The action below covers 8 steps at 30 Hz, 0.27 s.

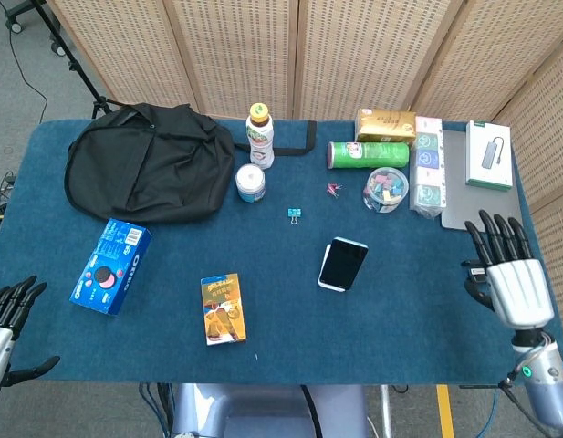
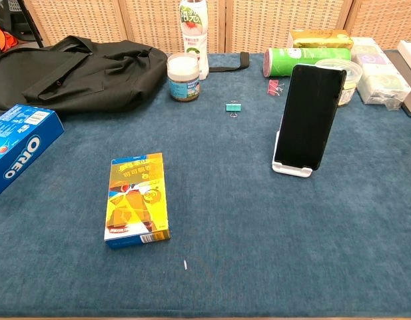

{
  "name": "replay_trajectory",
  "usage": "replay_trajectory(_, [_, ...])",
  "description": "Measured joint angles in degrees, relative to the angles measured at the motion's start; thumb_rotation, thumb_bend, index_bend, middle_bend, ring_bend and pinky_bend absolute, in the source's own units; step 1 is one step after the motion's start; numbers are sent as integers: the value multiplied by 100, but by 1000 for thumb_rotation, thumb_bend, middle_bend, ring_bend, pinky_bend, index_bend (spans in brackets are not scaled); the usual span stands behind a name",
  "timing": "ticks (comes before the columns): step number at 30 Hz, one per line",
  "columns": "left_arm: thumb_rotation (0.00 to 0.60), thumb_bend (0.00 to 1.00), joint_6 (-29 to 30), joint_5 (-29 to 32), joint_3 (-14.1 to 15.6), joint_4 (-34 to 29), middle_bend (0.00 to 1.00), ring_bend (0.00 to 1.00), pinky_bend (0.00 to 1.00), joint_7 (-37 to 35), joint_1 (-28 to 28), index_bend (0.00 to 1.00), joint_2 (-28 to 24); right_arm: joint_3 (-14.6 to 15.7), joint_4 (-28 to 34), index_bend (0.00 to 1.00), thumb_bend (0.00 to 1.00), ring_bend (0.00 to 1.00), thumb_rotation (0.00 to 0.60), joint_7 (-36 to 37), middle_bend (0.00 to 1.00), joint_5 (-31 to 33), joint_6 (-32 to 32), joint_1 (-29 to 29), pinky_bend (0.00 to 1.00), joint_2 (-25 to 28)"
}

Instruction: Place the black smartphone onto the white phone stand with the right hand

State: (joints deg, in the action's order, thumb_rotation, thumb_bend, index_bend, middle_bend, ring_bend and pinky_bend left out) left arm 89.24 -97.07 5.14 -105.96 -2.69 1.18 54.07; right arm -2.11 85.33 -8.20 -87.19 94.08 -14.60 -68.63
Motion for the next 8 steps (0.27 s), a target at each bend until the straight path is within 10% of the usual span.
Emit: replay_trajectory(8, [600,0,-23,147,-74,-18,0,0,0,141,-10,0,74,316,883,0,0,0,600,-44,0,449,199,870,0,-90])
